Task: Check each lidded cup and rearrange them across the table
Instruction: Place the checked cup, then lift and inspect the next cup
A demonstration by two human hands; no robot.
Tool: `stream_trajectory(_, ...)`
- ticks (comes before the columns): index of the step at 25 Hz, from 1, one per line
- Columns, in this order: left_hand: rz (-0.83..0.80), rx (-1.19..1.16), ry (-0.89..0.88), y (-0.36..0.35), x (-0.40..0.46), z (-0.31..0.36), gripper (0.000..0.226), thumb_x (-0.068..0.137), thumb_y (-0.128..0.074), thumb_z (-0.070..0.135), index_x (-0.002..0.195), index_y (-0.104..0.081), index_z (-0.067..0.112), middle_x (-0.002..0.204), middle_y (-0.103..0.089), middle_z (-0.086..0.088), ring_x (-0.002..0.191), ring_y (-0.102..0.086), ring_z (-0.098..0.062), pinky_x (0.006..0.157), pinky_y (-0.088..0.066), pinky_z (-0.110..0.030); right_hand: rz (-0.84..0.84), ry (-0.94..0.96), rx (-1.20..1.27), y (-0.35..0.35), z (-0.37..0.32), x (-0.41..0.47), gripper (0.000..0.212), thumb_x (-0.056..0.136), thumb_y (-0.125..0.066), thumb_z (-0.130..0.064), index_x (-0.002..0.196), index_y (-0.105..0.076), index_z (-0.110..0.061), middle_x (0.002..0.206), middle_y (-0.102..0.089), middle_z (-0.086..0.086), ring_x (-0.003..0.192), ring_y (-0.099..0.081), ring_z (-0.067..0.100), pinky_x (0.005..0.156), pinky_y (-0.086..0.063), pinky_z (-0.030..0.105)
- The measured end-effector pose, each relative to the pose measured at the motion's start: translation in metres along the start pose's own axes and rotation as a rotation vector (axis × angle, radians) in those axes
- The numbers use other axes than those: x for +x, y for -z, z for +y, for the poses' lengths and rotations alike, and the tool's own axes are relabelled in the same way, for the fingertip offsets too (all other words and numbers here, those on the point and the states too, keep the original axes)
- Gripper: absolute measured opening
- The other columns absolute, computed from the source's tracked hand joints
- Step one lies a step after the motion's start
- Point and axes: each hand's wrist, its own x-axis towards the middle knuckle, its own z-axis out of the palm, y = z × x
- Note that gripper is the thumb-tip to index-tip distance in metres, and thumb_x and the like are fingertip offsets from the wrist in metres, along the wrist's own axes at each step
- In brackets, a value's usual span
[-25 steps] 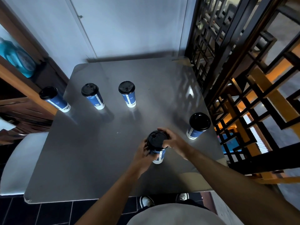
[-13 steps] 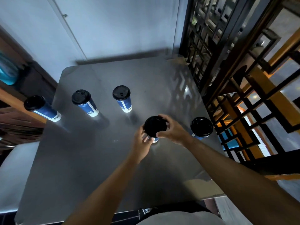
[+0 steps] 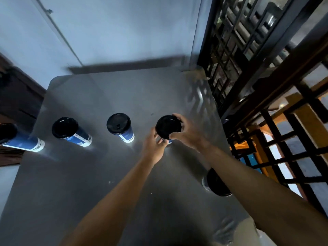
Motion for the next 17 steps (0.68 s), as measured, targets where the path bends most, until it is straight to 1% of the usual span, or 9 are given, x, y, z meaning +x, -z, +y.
stream_trajectory(2,-0.004,0.012,0.037,-0.004,0.012,0.004,0.050,0.089,-0.058,-0.020,0.136,-0.049,-0.004,0.125,-0.064,-0.010,0.096,-0.064,0.007,0.069,-0.053,-0.006,-0.015,-0.008,0.007,0.005,0.003,0.016,0.089,0.060,-0.073,-0.020,0.144,-0.044,-0.023,0.132,-0.054,-0.006,0.119,-0.054,0.012,0.088,-0.043,0.016)
stream_trajectory(4,-0.008,0.028,0.048,-0.006,0.023,0.004,0.048,0.090,-0.058,-0.018,0.135,-0.050,-0.004,0.121,-0.063,-0.005,0.087,-0.065,0.019,0.070,-0.051,-0.003,-0.021,-0.018,0.009,0.007,0.006,0.028,0.086,0.065,-0.076,-0.014,0.144,-0.044,-0.022,0.132,-0.054,-0.005,0.119,-0.053,0.012,0.086,-0.042,0.014)
stream_trajectory(5,-0.008,0.034,0.051,-0.007,0.027,0.002,0.049,0.090,-0.058,-0.018,0.136,-0.050,-0.003,0.120,-0.063,-0.004,0.086,-0.064,0.023,0.071,-0.050,-0.003,-0.021,-0.024,0.007,0.007,0.008,0.031,0.084,0.068,-0.077,-0.011,0.144,-0.044,-0.022,0.132,-0.054,-0.005,0.118,-0.053,0.012,0.085,-0.041,0.012)
stream_trajectory(6,-0.008,0.042,0.055,-0.007,0.031,0.000,0.050,0.090,-0.059,-0.018,0.137,-0.050,-0.001,0.120,-0.063,-0.003,0.087,-0.063,0.024,0.072,-0.050,-0.003,-0.023,-0.028,0.012,0.007,0.010,0.034,0.083,0.069,-0.077,-0.009,0.144,-0.044,-0.022,0.132,-0.054,-0.004,0.118,-0.053,0.011,0.084,-0.040,0.011)
stream_trajectory(8,-0.004,0.041,0.065,-0.006,0.032,-0.001,0.053,0.090,-0.060,-0.017,0.139,-0.050,0.002,0.121,-0.063,-0.001,0.092,-0.064,0.018,0.077,-0.050,-0.002,-0.031,-0.025,0.019,0.005,0.012,0.038,0.082,0.070,-0.077,-0.009,0.144,-0.044,-0.022,0.131,-0.055,-0.005,0.118,-0.054,0.011,0.084,-0.041,0.011)
stream_trajectory(10,-0.003,0.053,0.065,-0.004,0.034,-0.003,0.055,0.090,-0.061,-0.015,0.140,-0.050,0.005,0.124,-0.063,0.001,0.096,-0.062,0.016,0.080,-0.049,-0.001,-0.040,-0.027,0.032,0.005,0.014,0.040,0.080,0.072,-0.076,-0.008,0.144,-0.043,-0.023,0.130,-0.054,-0.007,0.116,-0.055,0.009,0.086,-0.043,0.013)
stream_trajectory(13,-0.008,0.054,0.053,-0.002,0.038,-0.007,0.058,0.089,-0.062,-0.015,0.142,-0.049,0.004,0.130,-0.065,-0.005,0.100,-0.066,0.016,0.086,-0.052,-0.005,-0.037,-0.039,0.061,0.005,0.016,0.043,0.080,0.073,-0.075,-0.005,0.144,-0.043,-0.022,0.130,-0.055,-0.007,0.116,-0.057,0.008,0.091,-0.046,0.015)
stream_trajectory(15,0.009,0.069,0.055,-0.002,0.038,-0.009,0.060,0.087,-0.065,-0.013,0.142,-0.050,0.006,0.134,-0.066,-0.007,0.110,-0.067,0.004,0.096,-0.054,-0.015,-0.051,-0.040,0.071,0.004,0.016,0.043,0.082,0.073,-0.075,-0.004,0.146,-0.041,-0.022,0.133,-0.055,-0.006,0.119,-0.056,0.009,0.094,-0.047,0.017)
stream_trajectory(17,0.020,0.067,0.071,-0.002,0.037,-0.009,0.064,0.084,-0.070,-0.009,0.142,-0.051,0.012,0.135,-0.064,-0.001,0.125,-0.062,-0.011,0.106,-0.052,-0.030,-0.062,-0.057,0.077,0.006,0.015,0.041,0.086,0.074,-0.074,-0.004,0.149,-0.037,-0.023,0.138,-0.051,-0.006,0.123,-0.053,0.009,0.092,-0.043,0.015)
